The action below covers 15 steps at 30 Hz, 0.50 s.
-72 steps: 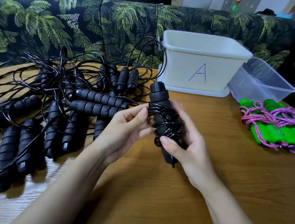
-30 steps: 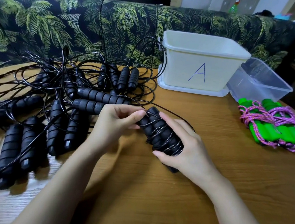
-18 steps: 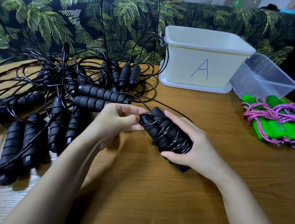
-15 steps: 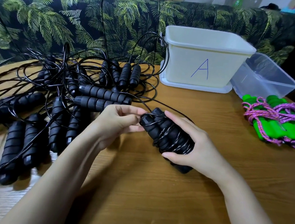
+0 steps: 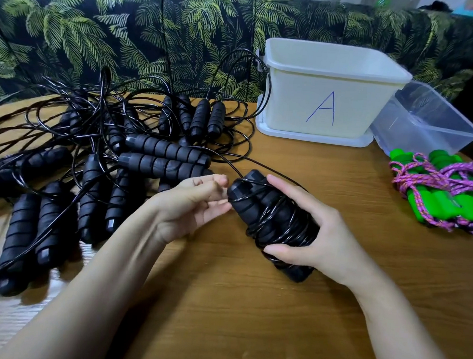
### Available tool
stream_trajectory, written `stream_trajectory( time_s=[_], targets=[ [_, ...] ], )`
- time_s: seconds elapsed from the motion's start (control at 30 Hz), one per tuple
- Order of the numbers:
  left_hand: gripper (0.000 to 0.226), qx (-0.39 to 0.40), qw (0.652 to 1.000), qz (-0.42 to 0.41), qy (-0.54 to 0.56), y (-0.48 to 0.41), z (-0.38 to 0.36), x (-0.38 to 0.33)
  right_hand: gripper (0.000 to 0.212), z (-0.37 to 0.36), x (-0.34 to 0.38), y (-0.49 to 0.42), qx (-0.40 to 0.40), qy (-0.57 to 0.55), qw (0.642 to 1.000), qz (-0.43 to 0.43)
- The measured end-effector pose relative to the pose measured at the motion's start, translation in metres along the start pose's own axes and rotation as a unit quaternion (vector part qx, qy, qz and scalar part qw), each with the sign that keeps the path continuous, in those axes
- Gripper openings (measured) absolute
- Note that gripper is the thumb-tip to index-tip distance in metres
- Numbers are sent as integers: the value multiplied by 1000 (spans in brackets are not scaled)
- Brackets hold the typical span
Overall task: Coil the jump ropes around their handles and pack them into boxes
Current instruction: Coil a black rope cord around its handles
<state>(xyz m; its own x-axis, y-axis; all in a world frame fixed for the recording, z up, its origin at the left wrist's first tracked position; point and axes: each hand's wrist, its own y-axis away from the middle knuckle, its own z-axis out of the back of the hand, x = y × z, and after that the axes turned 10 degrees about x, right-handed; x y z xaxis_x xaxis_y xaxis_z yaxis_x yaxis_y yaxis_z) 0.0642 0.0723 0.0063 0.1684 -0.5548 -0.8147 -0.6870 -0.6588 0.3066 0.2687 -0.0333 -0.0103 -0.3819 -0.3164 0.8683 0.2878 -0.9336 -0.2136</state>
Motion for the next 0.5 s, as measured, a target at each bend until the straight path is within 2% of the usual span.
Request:
stream_trajectory(
  time_s=[0.13, 0.2, 0.3, 0.33, 0.4, 0.43, 0.47, 0.5],
  targets=[
    [59, 69, 993, 55, 77, 2, 0, -2, 83, 0, 4, 1, 8, -37, 999, -6],
    [53, 85, 993, 42, 71, 3, 1, -1, 84, -2, 3, 1, 3, -36, 999, -7],
    [27, 19, 994, -75, -76, 3, 3, 2, 87, -7, -2, -2, -20, -4, 999, -26],
    [27, -15, 977, -133, -168, 2, 3, 4, 88, -8, -4, -3, -33, 4, 999, -34],
    [31, -98, 890, -244, -371, 1, 2, 9, 89, -9, -6, -4, -49, 24, 998, -40],
    [33, -127, 843, -283, -439, 1, 2, 11, 89, -9, -7, -4, -51, 34, 997, -41],
    [35, -139, 812, -307, -477, 0, 0, 11, 90, -9, -7, -4, -49, 42, 997, -43],
    [36, -138, 797, -320, -493, 0, 0, 11, 90, -8, -8, -3, -46, 47, 997, -48]
  ],
)
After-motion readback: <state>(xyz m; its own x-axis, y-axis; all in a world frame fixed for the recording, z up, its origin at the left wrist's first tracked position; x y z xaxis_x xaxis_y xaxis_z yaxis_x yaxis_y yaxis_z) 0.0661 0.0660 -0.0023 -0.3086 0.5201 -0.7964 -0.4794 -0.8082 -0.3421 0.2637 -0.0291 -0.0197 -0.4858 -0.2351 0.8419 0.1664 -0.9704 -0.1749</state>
